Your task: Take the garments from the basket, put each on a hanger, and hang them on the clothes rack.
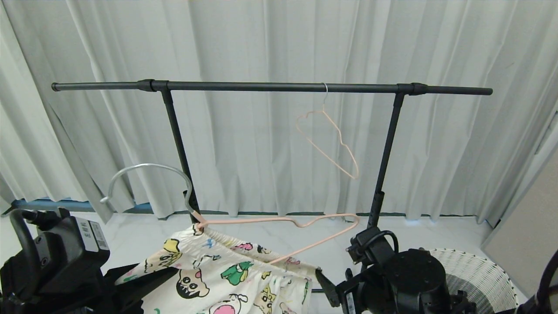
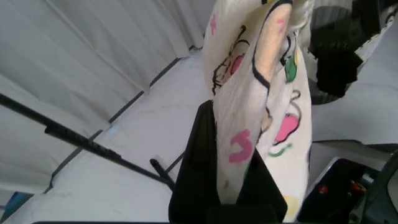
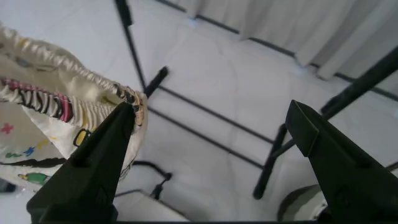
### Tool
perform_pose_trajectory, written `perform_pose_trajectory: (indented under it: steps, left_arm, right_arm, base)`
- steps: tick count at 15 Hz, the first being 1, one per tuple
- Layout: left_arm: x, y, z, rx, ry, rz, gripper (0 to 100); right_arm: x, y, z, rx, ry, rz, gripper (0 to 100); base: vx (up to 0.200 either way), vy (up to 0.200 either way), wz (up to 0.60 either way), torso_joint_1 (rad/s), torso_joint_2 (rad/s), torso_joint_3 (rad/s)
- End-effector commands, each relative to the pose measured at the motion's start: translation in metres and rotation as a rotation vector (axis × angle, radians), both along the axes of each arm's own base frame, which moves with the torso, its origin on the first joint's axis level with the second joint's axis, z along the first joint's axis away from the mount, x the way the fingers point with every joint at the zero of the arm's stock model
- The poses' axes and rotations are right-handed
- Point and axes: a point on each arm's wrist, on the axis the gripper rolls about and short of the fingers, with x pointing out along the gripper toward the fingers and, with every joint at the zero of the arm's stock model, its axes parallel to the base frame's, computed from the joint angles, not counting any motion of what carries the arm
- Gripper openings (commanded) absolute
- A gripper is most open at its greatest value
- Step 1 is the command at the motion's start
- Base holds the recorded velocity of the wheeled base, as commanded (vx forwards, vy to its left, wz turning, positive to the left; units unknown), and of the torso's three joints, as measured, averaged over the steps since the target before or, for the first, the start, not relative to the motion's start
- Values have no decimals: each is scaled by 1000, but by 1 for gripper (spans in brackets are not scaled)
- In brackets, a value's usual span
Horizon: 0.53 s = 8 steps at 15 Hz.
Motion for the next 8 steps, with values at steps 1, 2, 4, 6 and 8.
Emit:
perform_pose_trajectory:
  steps: [1,2,4,6,8]
  left_arm:
    - [-2,2,-5,9,12,12,0]
    - [-4,4,-10,16,20,14,0]
    - [-12,8,-21,38,52,12,0]
    - [-15,9,-26,69,107,11,0]
    - [-16,10,-32,111,154,5,0]
  right_arm:
    - [19,-11,2,-15,-31,-64,100]
    - [26,-16,4,-16,-48,-86,100]
    - [39,-27,11,-6,-91,-131,100]
    - [41,-32,19,10,-113,-140,100]
    - [40,-33,23,20,-122,-140,100]
  base:
    - [0,0,0,0,0,0]
    - [0,0,0,0,0,0]
    - [0,0,0,0,0,0]
    - [0,0,0,0,0,0]
    - [0,0,0,0,0,0]
